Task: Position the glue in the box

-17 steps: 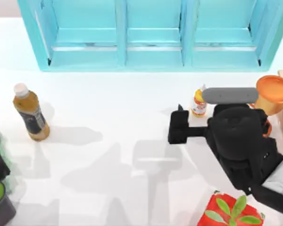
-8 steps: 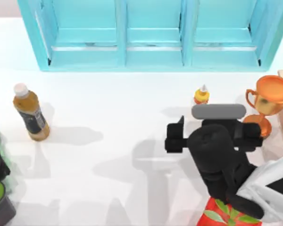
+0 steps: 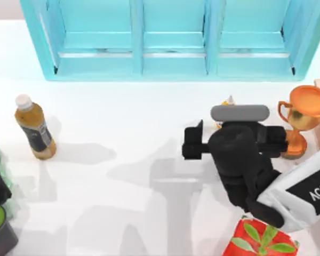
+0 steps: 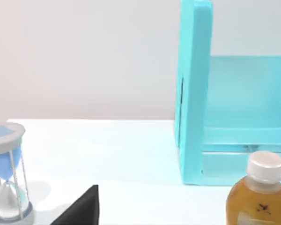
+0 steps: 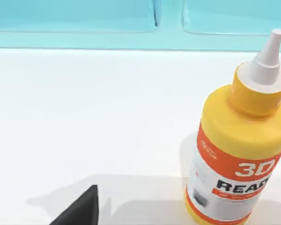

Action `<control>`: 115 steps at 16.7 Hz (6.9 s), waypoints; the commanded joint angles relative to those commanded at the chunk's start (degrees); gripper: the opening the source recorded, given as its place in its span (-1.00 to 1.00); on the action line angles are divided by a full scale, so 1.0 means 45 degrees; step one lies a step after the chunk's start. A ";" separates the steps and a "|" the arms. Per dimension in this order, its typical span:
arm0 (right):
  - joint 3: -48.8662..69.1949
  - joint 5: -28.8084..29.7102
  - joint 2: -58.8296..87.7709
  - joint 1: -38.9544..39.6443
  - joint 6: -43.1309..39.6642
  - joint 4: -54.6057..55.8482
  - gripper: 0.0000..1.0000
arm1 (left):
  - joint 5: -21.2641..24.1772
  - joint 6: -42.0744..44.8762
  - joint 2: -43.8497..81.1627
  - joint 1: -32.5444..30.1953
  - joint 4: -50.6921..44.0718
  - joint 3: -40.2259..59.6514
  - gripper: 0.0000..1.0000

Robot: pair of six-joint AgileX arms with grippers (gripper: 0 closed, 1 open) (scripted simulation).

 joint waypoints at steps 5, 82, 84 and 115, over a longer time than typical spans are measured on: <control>0.1838 -0.0950 0.2228 -0.1116 -0.0699 0.0824 1.00 | 0.0000 0.0000 0.0000 0.0000 0.0000 0.0000 1.00; 0.5937 -2.2125 -0.0790 -2.0281 -2.9460 -2.3997 -1.00 | 0.0000 0.0000 0.0000 0.0000 0.0000 0.0000 1.00; 0.5794 -2.3533 -0.0472 -2.0989 -3.0875 -2.5413 -1.00 | 0.0000 0.0000 0.0000 0.0000 0.0000 0.0000 1.00; 0.2553 -2.5493 -0.1345 -1.9220 -2.3417 -1.6410 -1.00 | 0.0000 0.0000 0.0000 0.0000 0.0000 0.0000 1.00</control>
